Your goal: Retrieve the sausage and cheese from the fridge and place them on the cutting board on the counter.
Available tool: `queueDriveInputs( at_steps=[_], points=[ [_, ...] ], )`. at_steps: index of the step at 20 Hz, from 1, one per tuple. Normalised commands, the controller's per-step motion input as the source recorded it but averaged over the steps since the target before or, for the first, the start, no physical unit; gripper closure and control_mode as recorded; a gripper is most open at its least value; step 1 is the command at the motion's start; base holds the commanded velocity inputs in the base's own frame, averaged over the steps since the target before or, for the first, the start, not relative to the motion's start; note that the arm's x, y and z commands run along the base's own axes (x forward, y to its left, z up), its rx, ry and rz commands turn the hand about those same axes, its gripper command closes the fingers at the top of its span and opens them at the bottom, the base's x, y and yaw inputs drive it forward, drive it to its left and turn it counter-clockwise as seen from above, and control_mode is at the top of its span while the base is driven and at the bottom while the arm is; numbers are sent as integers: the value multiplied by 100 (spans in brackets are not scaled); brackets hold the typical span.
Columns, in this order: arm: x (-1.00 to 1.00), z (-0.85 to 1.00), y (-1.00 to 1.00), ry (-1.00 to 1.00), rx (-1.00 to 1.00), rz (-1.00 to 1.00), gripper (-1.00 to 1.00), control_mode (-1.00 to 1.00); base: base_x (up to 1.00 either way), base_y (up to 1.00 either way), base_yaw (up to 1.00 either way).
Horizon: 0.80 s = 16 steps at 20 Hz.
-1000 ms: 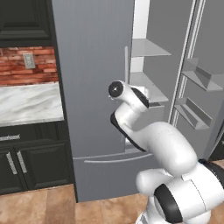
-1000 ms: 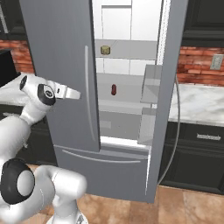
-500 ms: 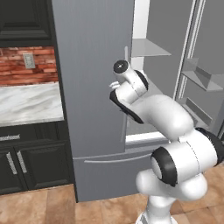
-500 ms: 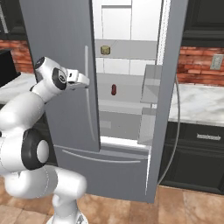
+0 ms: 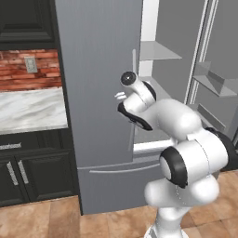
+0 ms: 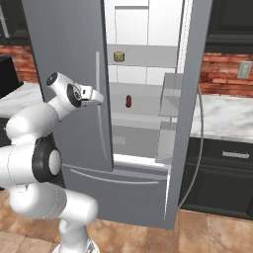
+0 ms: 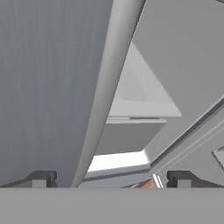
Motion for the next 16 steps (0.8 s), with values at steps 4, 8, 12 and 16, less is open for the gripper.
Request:
queueDriveInputs(
  at_steps=[4, 8, 12, 16],
  points=[
    [49, -1, -6, -6, 8, 4, -100, -100, 0, 0, 0],
    [33, 0, 0, -2, 14, 1, -100, -100, 0, 0, 0],
    [11, 0, 0, -1, 10, 3, -100, -100, 0, 0, 0],
    [11, 0, 0, 0, 6, 3, -100, -100, 0, 0, 0]
  ],
)
